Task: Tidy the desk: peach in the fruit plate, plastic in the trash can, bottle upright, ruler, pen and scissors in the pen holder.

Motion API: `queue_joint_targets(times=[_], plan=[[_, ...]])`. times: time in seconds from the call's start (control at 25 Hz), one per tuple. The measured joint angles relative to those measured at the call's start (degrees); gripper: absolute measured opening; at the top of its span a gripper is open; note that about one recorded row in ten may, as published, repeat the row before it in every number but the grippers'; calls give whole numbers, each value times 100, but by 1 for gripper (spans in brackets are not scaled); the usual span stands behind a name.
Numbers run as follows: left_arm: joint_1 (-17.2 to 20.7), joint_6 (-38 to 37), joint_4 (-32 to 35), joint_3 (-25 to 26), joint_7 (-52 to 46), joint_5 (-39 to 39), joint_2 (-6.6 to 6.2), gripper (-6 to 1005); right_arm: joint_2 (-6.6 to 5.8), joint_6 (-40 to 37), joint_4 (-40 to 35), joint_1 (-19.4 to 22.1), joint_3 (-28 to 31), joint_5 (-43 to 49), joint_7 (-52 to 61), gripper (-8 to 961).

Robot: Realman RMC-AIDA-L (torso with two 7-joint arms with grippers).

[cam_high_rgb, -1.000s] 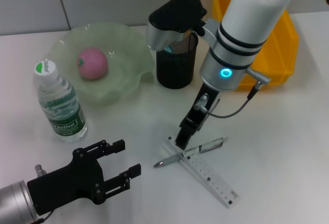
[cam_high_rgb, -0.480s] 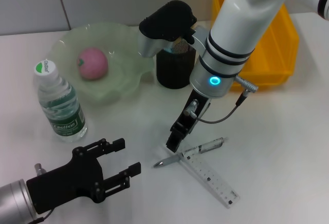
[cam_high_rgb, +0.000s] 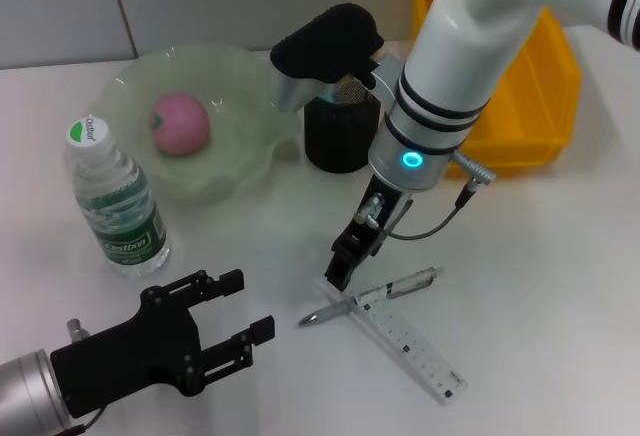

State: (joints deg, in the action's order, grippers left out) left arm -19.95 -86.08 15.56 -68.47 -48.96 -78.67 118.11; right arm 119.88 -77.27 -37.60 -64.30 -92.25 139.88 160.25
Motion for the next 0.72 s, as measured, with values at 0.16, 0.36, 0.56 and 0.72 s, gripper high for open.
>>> queue_joint_targets(times=[0.16, 0.36, 0.56, 0.72], plan=[[2, -18, 0, 0, 0, 0, 2, 670, 0, 85, 8, -4, -162, -25, 75, 632], [11, -33, 0, 0, 0, 0, 2, 670, 0, 136, 3, -4, -216, -176, 83, 632], [10, -64, 0, 0, 0, 0, 2, 670, 0, 148, -51, -4, -298, -287, 100, 632], [9, -77, 0, 0, 0, 1, 1, 669, 0, 164, -31, -10, -397, -293, 216, 632]])
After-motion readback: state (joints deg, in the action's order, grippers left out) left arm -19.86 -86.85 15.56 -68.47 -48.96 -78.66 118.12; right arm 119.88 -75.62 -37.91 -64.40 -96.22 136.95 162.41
